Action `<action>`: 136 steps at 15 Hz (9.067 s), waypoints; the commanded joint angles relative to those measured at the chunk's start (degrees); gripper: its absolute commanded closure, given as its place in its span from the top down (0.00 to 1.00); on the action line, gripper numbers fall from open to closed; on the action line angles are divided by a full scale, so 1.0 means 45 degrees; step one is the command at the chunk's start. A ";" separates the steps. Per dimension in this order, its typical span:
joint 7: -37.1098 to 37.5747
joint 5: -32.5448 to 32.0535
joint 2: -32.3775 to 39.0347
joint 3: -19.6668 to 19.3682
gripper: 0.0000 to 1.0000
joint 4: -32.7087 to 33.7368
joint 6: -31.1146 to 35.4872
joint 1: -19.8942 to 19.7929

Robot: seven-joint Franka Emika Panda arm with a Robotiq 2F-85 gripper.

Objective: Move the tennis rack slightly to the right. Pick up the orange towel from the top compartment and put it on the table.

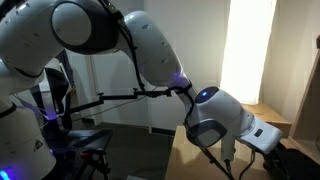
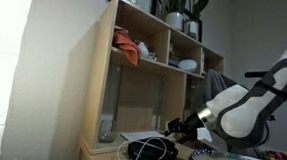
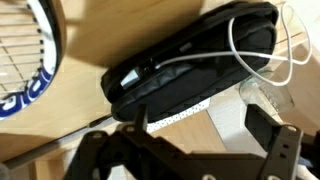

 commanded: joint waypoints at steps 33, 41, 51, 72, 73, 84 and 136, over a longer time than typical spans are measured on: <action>-0.0479 -0.1452 -0.5683 0.1846 1.00 -0.2695 -0.0014 -0.0369; -0.0479 -0.1425 -0.5786 0.1826 1.00 -0.2862 -0.0015 -0.0300; -0.0479 -0.1425 -0.5793 0.1826 1.00 -0.2871 -0.0015 -0.0300; -0.1089 -0.0439 -0.5656 -0.1585 1.00 -0.0535 -0.0515 0.3471; -0.1156 -0.0365 -0.5569 -0.2041 1.00 -0.0368 -0.0488 0.3877; -0.1784 0.0599 -0.3846 -0.6739 1.00 0.0788 -0.0675 0.7536; -0.1462 0.0538 -0.0364 -0.5924 0.37 0.7953 -0.5444 0.5769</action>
